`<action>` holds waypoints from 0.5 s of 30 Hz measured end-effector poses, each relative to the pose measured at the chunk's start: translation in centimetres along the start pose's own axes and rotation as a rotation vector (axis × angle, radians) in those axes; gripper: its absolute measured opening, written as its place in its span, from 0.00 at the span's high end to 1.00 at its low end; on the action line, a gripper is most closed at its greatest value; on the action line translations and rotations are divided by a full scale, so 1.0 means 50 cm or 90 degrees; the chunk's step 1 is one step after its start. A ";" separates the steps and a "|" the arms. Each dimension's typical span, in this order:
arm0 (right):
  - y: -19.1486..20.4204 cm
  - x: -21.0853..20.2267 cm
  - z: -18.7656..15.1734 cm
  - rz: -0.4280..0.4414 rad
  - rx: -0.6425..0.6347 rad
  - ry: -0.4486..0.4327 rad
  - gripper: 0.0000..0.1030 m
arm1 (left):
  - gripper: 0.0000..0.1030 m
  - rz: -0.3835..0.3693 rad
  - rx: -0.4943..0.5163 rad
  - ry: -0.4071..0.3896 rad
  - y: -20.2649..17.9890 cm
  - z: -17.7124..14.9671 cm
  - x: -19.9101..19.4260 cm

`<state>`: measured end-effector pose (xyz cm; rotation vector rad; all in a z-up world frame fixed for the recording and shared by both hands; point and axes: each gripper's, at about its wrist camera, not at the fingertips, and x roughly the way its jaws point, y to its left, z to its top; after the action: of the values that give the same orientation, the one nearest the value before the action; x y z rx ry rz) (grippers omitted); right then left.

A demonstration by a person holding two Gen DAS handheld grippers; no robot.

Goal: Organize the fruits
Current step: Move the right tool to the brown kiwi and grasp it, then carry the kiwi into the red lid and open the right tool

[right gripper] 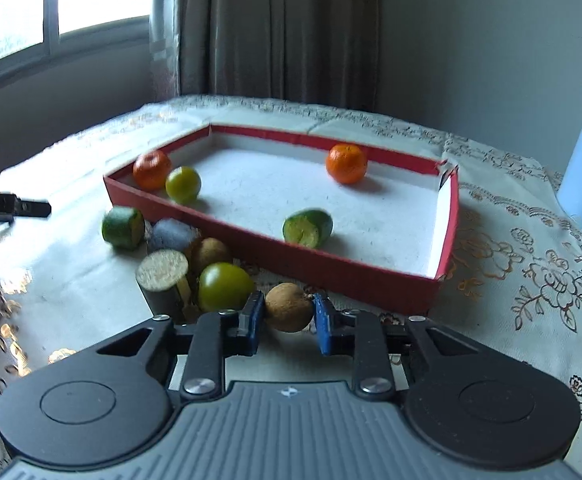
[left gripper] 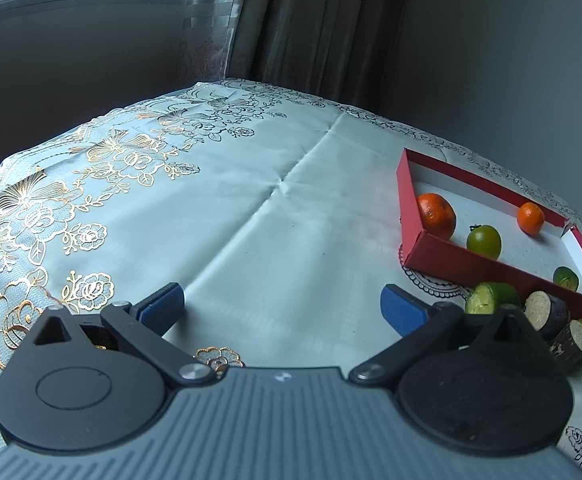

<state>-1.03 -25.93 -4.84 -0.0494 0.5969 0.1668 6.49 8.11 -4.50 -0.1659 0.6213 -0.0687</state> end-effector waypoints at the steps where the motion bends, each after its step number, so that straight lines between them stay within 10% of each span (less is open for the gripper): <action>1: -0.001 -0.008 0.004 0.000 0.004 -0.011 0.75 | 0.00 0.001 0.001 0.000 0.000 0.000 0.000; 15: -0.069 0.048 0.093 -0.113 0.057 -0.057 0.75 | 0.00 0.006 0.003 0.003 0.000 -0.001 0.001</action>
<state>4.11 -28.56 -2.37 -0.0084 0.5074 -0.0301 6.49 8.12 -4.57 -0.1580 0.6262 -0.0613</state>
